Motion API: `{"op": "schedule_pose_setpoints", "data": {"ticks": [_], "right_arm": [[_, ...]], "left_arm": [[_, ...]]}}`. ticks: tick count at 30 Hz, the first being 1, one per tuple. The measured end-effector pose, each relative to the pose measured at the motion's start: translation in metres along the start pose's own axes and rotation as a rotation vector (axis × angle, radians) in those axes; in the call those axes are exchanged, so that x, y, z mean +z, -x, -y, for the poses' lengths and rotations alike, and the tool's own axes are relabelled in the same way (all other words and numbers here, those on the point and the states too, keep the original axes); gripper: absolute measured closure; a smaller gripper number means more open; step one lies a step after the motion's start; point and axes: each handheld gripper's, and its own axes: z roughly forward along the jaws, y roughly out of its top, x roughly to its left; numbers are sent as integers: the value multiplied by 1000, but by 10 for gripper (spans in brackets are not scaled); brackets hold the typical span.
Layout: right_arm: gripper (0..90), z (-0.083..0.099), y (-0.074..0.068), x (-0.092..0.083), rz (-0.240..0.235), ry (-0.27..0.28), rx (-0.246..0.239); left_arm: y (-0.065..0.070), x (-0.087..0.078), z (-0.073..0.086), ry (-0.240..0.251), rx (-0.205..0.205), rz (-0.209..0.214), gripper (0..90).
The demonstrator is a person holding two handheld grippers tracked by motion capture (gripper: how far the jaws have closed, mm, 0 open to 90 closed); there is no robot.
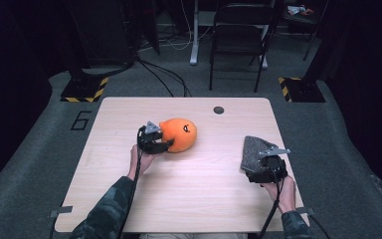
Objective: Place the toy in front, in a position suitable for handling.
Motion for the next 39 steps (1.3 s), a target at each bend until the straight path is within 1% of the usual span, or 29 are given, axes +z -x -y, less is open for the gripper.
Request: {"op": "schedule_pose_setpoints", "data": {"ticks": [1,2,4,5,6,7,8,10,12,14,15,16,18,19,21,22,23,24,25,27,29,34,37,39], "right_arm": [[100,0,0,-1,-3,-7,4],[102,1,0,0,-2,-5,-3],[106,1,0,1,4,-8,-6],[106,1,-1,1,0,-16,3],[107,1,-1,1,7,-14,7],[109,1,0,1,1,-18,1],[111,1,0,1,6,-16,-2],[112,0,1,1,5,-8,-16],[113,0,1,0,5,-9,-8],[114,1,2,0,6,-7,-12],[113,1,2,0,9,-7,-11],[113,1,2,0,9,-10,-4],[114,1,3,-1,7,-5,-4],[114,1,2,-1,9,-10,2],[114,0,3,-1,9,-8,-6],[113,0,2,-1,8,-11,0],[114,0,2,0,6,-13,-2],[114,0,2,0,9,-13,-3],[114,0,3,1,4,-10,-14],[114,0,3,1,4,-9,-14],[114,-1,3,1,7,-10,-13],[114,-1,3,3,10,-17,-13],[113,-1,3,4,7,-20,-13],[113,-1,3,3,7,-22,-12]], "left_arm": [[1,0,1,4,8,1,506],[1,0,2,6,22,0,555],[2,0,3,21,24,-1,621],[2,-1,4,21,28,8,653],[2,-1,4,35,28,3,673],[3,-3,4,44,31,9,693],[3,-3,4,48,32,12,708],[4,-5,3,67,26,24,723],[6,-6,2,79,29,34,731],[9,-8,1,94,18,43,736],[10,-9,-1,92,19,54,737],[12,-11,-1,108,9,64,739],[14,-13,-3,116,6,82,742],[18,-15,-5,120,7,96,742],[24,-17,-6,127,1,120,742],[27,-18,-7,123,9,130,742],[31,-19,-7,126,9,143,742],[36,-19,-7,136,-4,151,742],[40,-20,-8,135,9,162,743],[51,-22,-11,141,17,183,745],[59,-23,-12,146,33,195,747],[74,-24,-15,163,25,212,751],[81,-24,-14,170,1,213,752],[86,-23,-13,168,-6,216,752]]}}
